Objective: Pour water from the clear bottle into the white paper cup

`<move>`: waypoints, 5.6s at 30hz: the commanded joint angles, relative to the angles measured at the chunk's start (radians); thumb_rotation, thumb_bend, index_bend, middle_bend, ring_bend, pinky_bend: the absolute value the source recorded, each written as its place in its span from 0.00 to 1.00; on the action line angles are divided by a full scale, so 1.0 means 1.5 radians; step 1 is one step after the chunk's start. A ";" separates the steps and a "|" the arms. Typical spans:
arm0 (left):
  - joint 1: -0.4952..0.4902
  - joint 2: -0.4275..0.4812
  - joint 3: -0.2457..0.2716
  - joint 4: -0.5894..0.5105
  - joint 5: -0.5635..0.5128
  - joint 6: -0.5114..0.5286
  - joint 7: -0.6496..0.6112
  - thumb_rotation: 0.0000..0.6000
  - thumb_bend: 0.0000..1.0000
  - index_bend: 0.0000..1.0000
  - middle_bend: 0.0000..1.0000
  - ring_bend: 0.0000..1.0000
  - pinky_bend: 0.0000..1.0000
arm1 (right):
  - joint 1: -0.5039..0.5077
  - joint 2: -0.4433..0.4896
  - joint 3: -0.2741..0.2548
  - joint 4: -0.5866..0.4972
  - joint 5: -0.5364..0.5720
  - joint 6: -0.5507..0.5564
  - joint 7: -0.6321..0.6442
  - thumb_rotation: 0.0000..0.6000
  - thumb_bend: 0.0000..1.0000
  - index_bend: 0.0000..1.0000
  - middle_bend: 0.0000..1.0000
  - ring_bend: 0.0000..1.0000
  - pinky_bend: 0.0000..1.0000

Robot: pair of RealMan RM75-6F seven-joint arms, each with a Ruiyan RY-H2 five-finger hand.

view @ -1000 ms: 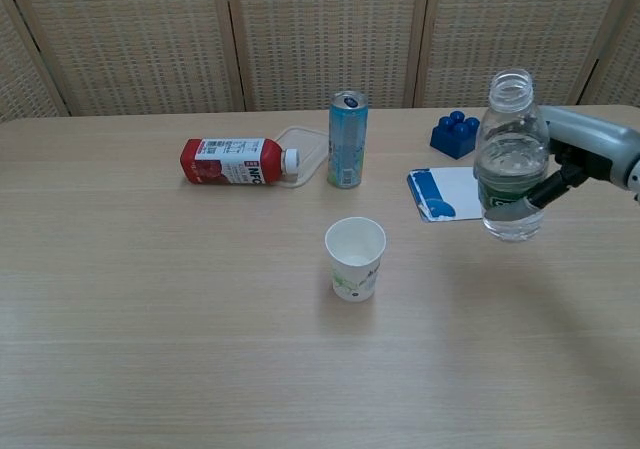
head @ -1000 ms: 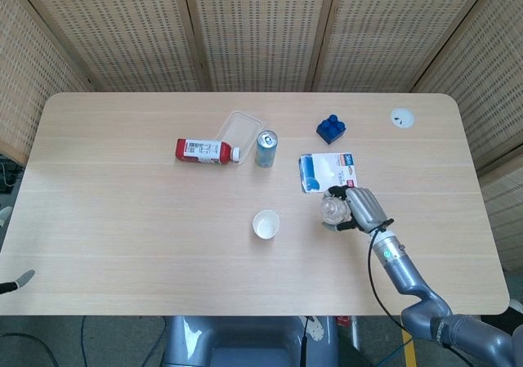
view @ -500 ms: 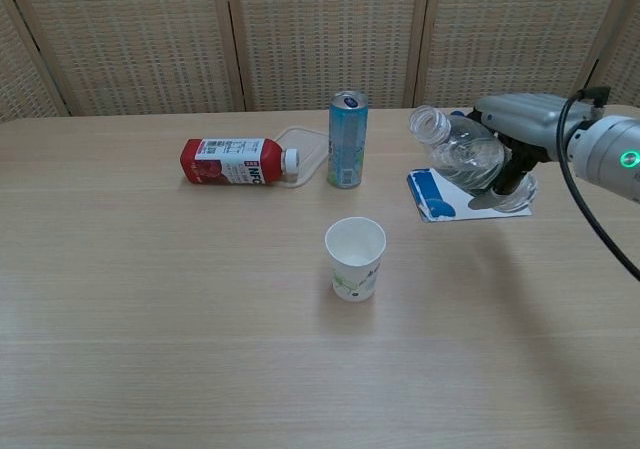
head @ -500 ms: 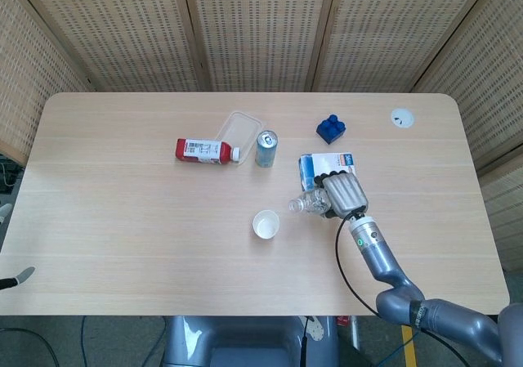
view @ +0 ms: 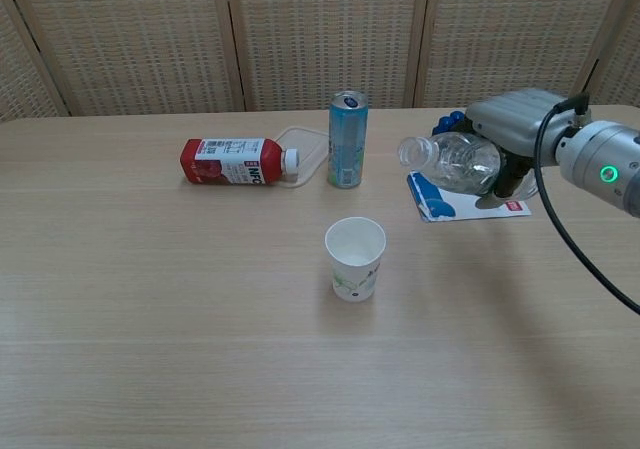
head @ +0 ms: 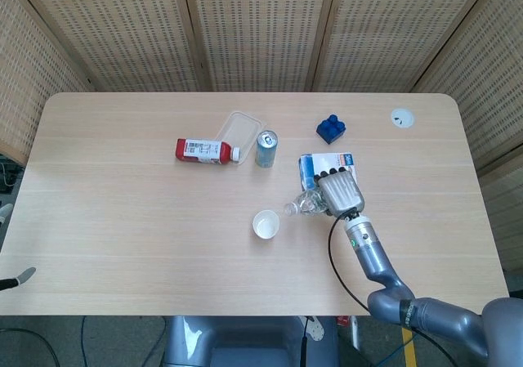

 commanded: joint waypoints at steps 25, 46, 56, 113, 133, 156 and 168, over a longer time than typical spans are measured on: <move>-0.005 0.000 -0.001 0.001 -0.011 -0.007 0.001 1.00 0.09 0.00 0.00 0.00 0.00 | 0.038 -0.063 0.006 -0.037 0.146 0.087 -0.290 1.00 0.63 0.62 0.62 0.53 0.62; -0.006 0.004 0.000 0.001 -0.011 -0.010 -0.001 1.00 0.09 0.00 0.00 0.00 0.00 | 0.058 -0.079 -0.002 -0.042 0.176 0.131 -0.365 1.00 0.63 0.62 0.62 0.53 0.62; -0.006 0.005 0.001 0.000 -0.011 -0.009 -0.002 1.00 0.09 0.00 0.00 0.00 0.00 | 0.060 -0.085 -0.023 -0.019 0.146 0.143 -0.373 1.00 0.63 0.62 0.62 0.54 0.62; -0.012 0.000 0.012 -0.002 -0.001 -0.024 0.012 1.00 0.09 0.00 0.00 0.00 0.00 | -0.086 -0.109 0.021 0.134 -0.083 -0.047 0.645 1.00 0.48 0.62 0.62 0.54 0.53; -0.010 -0.003 0.016 0.000 0.013 -0.016 0.007 1.00 0.09 0.00 0.00 0.00 0.00 | -0.088 -0.122 0.011 0.196 -0.127 -0.046 0.753 1.00 0.00 0.30 0.23 0.20 0.30; 0.001 0.005 0.024 -0.004 0.036 0.005 -0.005 1.00 0.09 0.00 0.00 0.00 0.00 | -0.132 0.097 -0.037 -0.020 -0.083 -0.096 0.587 1.00 0.00 0.00 0.00 0.00 0.00; 0.016 -0.009 0.021 0.000 0.044 0.041 0.020 1.00 0.09 0.00 0.00 0.00 0.00 | -0.232 0.222 -0.087 -0.041 -0.157 0.105 0.437 1.00 0.00 0.00 0.00 0.00 0.00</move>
